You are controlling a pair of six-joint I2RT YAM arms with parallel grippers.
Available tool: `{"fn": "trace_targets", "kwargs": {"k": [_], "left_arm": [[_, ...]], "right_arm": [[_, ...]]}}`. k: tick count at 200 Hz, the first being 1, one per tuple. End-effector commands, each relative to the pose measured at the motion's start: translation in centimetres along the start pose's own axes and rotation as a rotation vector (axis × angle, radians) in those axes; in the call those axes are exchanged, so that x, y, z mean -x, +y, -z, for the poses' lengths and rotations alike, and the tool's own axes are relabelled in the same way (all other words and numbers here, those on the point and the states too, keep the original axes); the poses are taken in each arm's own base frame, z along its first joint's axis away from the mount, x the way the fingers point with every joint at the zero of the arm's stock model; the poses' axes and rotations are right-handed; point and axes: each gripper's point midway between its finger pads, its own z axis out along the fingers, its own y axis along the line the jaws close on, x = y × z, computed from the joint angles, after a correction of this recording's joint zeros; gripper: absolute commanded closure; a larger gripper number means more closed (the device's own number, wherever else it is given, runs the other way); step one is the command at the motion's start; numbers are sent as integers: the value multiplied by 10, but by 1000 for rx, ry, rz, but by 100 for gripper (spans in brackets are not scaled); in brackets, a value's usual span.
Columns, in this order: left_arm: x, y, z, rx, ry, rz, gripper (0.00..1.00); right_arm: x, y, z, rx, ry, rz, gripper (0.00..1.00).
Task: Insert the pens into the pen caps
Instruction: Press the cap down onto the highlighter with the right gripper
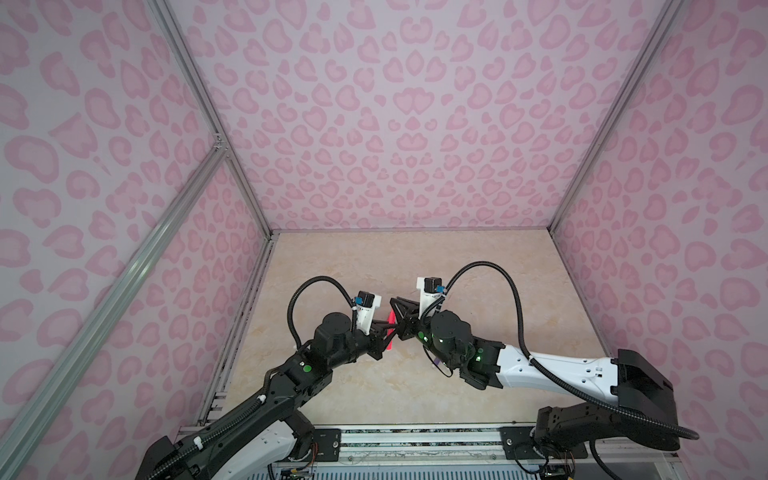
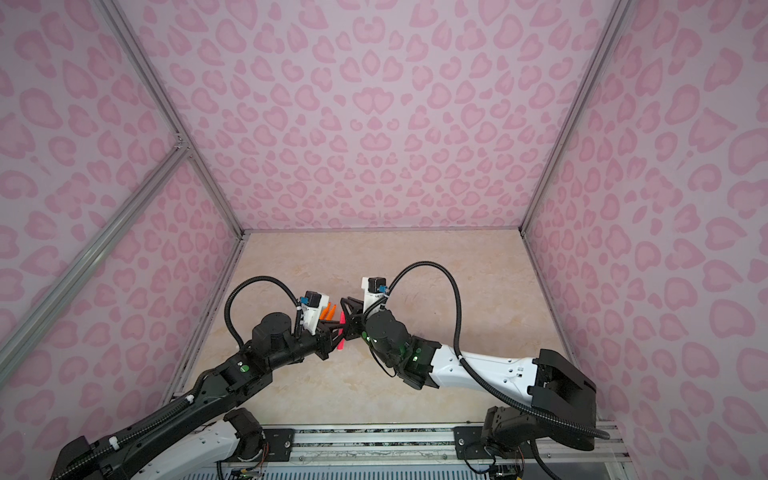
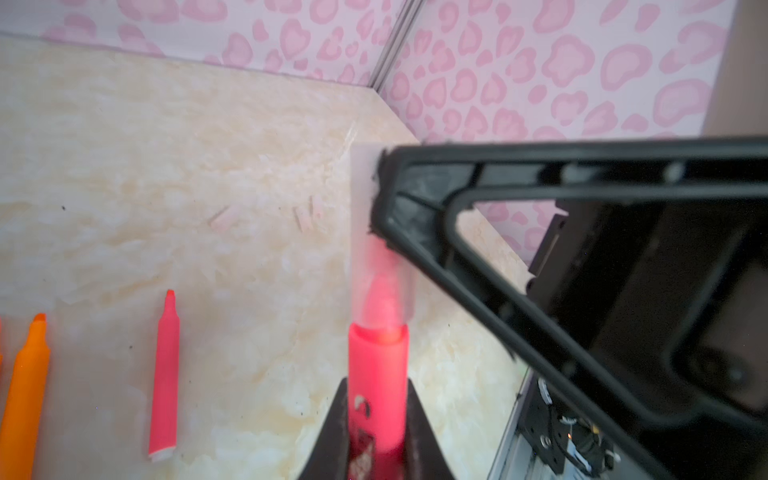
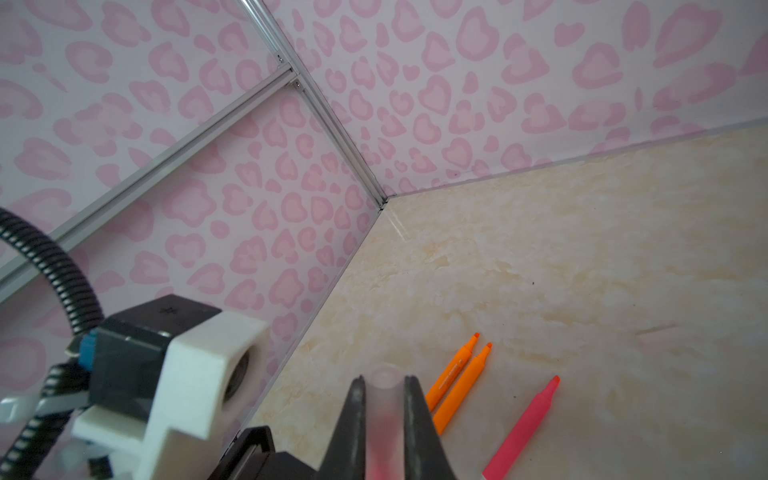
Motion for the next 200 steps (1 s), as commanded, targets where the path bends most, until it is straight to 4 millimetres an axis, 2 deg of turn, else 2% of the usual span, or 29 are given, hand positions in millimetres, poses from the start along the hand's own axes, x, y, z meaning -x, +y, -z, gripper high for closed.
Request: {"fn": "trace_targets", "kwargs": {"k": [1,40,59,69,85,92,105,144,168,200], "left_arm": [[38,-9,4,-21,-153,-18,97],[40,-14,6,-46,-156,-22,97],[40,-16,6,-52,-155,-27,97],[40,-15,7,-48,-157,-29,97],[40,-13,7,-34,-161,-30,97],[40,-12,7,-31,-161,-31,97],[40,-12,7,-29,-162,-32,97],[39,-10,4,-19,-149,-29,97],[40,-7,5,-3,-151,-31,97],[40,-4,6,19,-157,-31,97]], "right_arm": [[-21,12,10,133,75,64,100],[-24,12,14,161,82,55,100],[-24,19,13,191,87,52,100],[-22,18,12,182,81,51,89],[-11,17,12,153,53,55,61],[-7,14,13,133,48,57,54],[2,10,14,97,36,57,49],[32,5,15,53,2,28,41],[39,-7,-3,-64,50,3,41],[38,-5,-29,-139,109,6,45]]}}
